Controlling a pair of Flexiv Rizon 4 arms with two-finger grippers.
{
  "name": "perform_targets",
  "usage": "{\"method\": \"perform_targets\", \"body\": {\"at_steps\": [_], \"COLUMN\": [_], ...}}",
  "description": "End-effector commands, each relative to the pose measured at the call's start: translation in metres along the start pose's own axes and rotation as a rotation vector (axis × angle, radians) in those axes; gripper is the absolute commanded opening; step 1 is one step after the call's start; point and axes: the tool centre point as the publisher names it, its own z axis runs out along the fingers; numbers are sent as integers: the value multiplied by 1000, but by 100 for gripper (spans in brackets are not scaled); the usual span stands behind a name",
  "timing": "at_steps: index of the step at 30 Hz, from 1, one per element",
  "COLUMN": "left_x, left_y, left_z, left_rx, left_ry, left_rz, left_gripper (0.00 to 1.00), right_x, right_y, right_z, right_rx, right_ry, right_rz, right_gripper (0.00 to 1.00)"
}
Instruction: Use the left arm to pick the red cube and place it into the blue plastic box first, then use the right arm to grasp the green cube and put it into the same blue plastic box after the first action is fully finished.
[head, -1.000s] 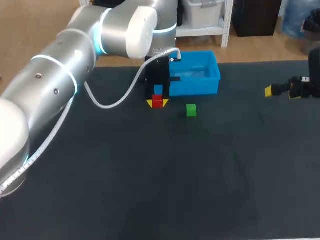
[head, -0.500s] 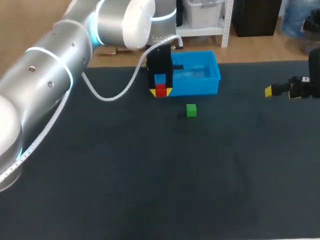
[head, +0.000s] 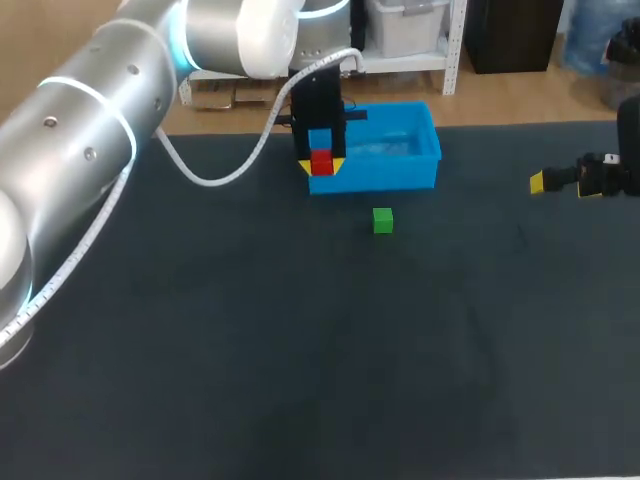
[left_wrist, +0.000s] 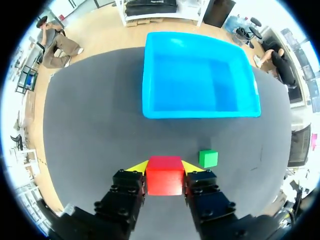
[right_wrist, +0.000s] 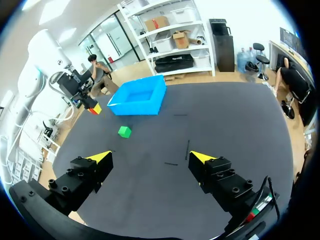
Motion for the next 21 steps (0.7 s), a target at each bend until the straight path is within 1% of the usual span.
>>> {"method": "perform_targets", "body": {"at_steps": [1, 9, 14, 21], "left_x": [-5, -16, -22, -36], "left_y": [-1, 0, 2, 6], "left_z": [-8, -21, -25, -38], "left_rx": [-5, -9, -7, 13], "left_ry": [-2, -27, -34, -67], "left_rz": [11, 33, 47, 94], "left_gripper": [0, 0, 0, 0], "right_x": [0, 0, 0, 0], "right_y": [0, 0, 0, 0], "right_z": [0, 0, 0, 0], "right_rx": [0, 0, 0, 0], "right_ry": [1, 1, 1, 1], "right_rz": [0, 0, 0, 0], "right_gripper": [100, 100, 100, 100]}}
